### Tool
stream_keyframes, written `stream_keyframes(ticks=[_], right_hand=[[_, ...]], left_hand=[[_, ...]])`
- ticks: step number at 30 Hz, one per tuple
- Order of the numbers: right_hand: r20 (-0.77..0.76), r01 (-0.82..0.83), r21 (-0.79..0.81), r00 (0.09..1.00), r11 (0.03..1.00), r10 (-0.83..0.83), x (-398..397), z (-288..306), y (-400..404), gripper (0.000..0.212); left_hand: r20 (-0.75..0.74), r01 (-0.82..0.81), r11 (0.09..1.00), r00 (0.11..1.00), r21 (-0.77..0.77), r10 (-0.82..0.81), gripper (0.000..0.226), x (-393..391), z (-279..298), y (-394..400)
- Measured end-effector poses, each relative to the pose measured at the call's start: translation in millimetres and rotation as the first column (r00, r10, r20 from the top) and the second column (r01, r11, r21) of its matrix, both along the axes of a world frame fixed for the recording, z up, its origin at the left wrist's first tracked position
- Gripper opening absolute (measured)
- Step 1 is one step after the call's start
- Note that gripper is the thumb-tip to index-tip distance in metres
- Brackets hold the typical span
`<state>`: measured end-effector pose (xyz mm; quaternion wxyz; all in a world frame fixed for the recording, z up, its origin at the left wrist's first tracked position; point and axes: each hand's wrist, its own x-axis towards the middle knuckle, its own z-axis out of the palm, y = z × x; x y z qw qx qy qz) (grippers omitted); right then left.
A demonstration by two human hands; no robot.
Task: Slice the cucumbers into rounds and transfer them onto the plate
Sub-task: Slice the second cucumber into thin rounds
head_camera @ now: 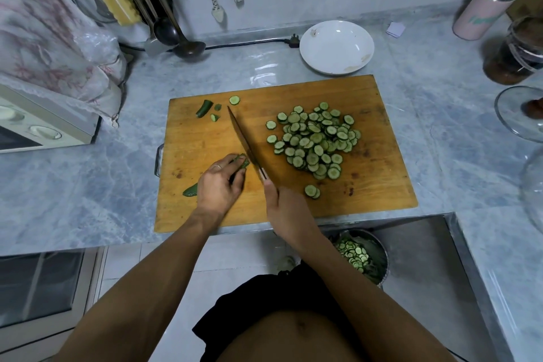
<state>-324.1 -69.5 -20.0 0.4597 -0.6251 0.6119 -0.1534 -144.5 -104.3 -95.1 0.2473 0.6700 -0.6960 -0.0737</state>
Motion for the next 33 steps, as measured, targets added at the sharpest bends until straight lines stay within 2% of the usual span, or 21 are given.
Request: stream_keyframes(ticks=[5, 10, 14, 27, 33], right_hand=[[-0.03, 0.034, 0.023, 0.999, 0.999, -0.033, -21, 4, 2, 0.059], [-0.055, -0.024, 0.005, 0.998, 1.0, 0.025, -29, 12, 8, 0.059], [-0.04, -0.079, -0.022, 0.996, 0.997, 0.078, -26, 19, 23, 0.059], [-0.054, -0.095, -0.027, 0.994, 0.995, 0.093, -25, 30, 35, 0.054], [-0.048, -0.11, 0.025, 0.993, 0.994, 0.111, -24, 33, 31, 0.057]], left_hand=[[-0.044, -0.017, 0.994, 0.999, 0.104, 0.021, 0.032, 0, 11, 0], [-0.085, -0.029, 0.997, 0.996, 0.067, 0.035, 0.029, -10, 9, 13], [-0.02, -0.008, 0.998, 1.0, 0.063, 0.01, 0.03, -10, 6, 12], [-0.02, -0.034, 0.996, 0.999, 0.085, 0.036, 0.033, -14, 4, 16], [-0.037, -0.052, 0.993, 0.998, 0.103, 0.056, 0.033, -14, 3, 14]])
